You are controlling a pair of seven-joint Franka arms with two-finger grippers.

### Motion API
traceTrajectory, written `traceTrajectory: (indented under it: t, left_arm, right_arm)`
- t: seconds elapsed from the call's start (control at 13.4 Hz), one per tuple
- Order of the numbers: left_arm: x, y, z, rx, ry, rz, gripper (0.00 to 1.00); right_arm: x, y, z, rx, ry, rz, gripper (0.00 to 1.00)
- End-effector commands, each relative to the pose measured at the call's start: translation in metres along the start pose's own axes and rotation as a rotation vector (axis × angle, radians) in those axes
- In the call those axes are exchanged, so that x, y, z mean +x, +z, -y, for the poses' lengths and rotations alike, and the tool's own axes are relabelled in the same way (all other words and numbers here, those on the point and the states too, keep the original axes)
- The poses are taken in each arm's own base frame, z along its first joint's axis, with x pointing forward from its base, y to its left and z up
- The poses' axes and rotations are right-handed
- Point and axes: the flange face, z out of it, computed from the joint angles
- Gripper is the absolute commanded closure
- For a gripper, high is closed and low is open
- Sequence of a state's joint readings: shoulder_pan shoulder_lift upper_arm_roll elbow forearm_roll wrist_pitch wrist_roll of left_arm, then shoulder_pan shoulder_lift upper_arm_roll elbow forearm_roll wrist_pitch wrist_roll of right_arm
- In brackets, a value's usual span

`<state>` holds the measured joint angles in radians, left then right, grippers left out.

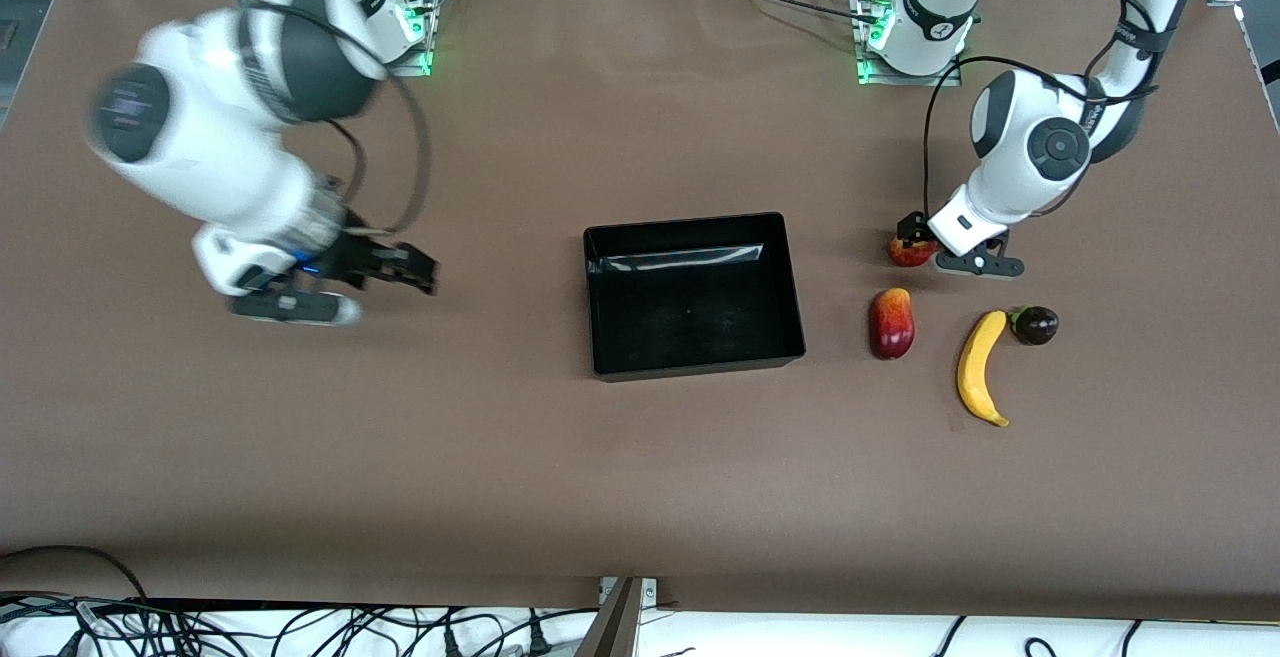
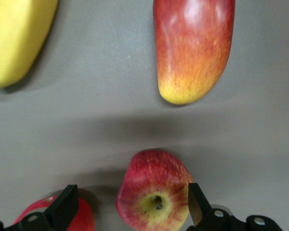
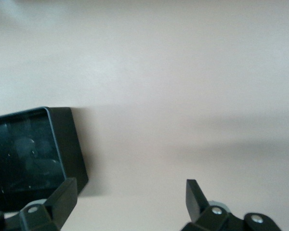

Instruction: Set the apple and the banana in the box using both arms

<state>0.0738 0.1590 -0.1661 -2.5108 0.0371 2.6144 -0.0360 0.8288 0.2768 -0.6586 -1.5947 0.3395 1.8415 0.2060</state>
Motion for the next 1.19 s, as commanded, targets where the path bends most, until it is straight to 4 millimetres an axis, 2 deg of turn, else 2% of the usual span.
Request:
traceTrajectory:
  t: [0.0, 0.07, 0.22, 0.45, 0.67, 0.74, 0.82, 0.89, 0.97, 1.04, 1.12]
  left_arm:
    - [-0.008, 0.020, -0.015, -0.010, -0.015, -0.036, 0.00]
    - [-0.008, 0.024, -0.020, -0.015, -0.022, -0.036, 0.00]
    - [-0.010, 0.031, -0.022, -0.018, -0.027, -0.023, 0.00]
    - [-0.009, 0.031, -0.022, -0.018, -0.027, -0.023, 0.00]
    - [-0.009, 0.035, -0.021, -0.019, -0.026, -0.015, 0.00]
    - [-0.009, 0.034, -0.019, -0.018, -0.019, -0.017, 0.12]
    - [-0.008, 0.033, -0.018, -0.017, -0.019, -0.016, 0.49]
    - [-0.007, 0.029, -0.018, -0.015, -0.019, -0.020, 0.67]
    - [-0.005, 0.018, -0.018, -0.009, -0.011, -0.026, 0.78]
    - [0.001, 0.007, -0.019, -0.002, -0.008, -0.011, 0.84]
    - [0.012, -0.014, -0.020, 0.009, -0.008, 0.012, 0.83]
  right_arm:
    - [-0.012, -0.040, -0.047, -0.027, -0.052, 0.046, 0.00]
    - [-0.017, -0.055, -0.063, -0.049, -0.063, 0.044, 0.00]
    - [-0.022, -0.071, -0.084, -0.082, -0.051, 0.054, 0.00]
    - [-0.024, -0.079, -0.097, -0.085, -0.039, 0.060, 0.00]
    - [-0.036, -0.101, -0.108, -0.110, -0.052, 0.053, 0.00]
    - [-0.038, -0.102, -0.109, -0.115, -0.054, 0.055, 0.00]
    - [-0.040, -0.103, -0.109, -0.116, -0.056, 0.060, 0.00]
    - [-0.041, -0.103, -0.107, -0.118, -0.059, 0.061, 0.00]
    - [-0.041, -0.103, -0.107, -0.121, -0.056, 0.063, 0.00]
    - [-0.042, -0.104, -0.107, -0.119, -0.058, 0.065, 0.00]
    - [-0.042, -0.105, -0.107, -0.119, -0.055, 0.064, 0.00]
